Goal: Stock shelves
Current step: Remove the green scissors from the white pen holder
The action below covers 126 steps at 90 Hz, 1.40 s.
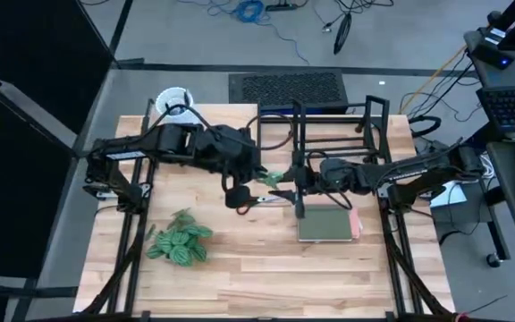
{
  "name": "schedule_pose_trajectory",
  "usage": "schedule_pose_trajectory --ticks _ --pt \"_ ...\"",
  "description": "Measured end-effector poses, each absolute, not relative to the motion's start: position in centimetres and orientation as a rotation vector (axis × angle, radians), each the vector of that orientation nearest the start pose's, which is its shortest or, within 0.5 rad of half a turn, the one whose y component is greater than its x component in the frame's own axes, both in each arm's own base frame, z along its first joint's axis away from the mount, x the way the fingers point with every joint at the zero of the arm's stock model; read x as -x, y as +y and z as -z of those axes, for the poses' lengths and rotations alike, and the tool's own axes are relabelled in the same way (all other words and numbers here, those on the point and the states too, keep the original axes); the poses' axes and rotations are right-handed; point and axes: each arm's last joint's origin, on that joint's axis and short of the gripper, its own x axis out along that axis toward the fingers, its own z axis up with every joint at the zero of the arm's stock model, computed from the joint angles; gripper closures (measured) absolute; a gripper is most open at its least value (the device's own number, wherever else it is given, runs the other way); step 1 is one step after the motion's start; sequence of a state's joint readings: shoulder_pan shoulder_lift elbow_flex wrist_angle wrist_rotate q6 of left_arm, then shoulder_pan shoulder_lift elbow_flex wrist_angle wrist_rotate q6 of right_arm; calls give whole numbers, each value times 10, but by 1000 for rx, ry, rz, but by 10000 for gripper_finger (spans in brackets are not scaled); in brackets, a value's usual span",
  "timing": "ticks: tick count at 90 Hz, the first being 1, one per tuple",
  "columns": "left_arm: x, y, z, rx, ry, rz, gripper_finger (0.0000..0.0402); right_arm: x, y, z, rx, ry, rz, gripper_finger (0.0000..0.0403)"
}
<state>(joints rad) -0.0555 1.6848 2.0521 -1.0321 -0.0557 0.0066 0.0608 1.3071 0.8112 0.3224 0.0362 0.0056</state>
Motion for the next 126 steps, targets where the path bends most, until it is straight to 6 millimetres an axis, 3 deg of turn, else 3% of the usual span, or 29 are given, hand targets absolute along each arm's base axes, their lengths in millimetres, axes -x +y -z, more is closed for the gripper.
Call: schedule_pose_trajectory --ticks 8,14,30,41,59,73,101,126 --pt "-333 -17 -450 -41 663 4 388 -289 17 -278 22 173 -37 371" --pt "-333 -17 -450 -42 668 4 378 -289 17 -278 25 180 -37 388" --pt "-328 -16 -444 -46 745 -3 332 -287 17 -269 -9 272 -33 391" --pt "-317 -13 -436 -9 875 -99 312 -288 15 -255 -2 383 -24 396" --pt "-296 -15 -434 -38 988 -275 306 -310 13 -209 59 544 42 396" --pt "-286 -25 -441 -78 965 -292 305 -323 9 -169 213 673 164 397" --pt "-280 -39 -441 -112 984 -255 305 -364 8 -144 327 780 173 392" --pt "-279 -39 -440 -114 988 -255 304 -374 6 -127 248 841 208 374"
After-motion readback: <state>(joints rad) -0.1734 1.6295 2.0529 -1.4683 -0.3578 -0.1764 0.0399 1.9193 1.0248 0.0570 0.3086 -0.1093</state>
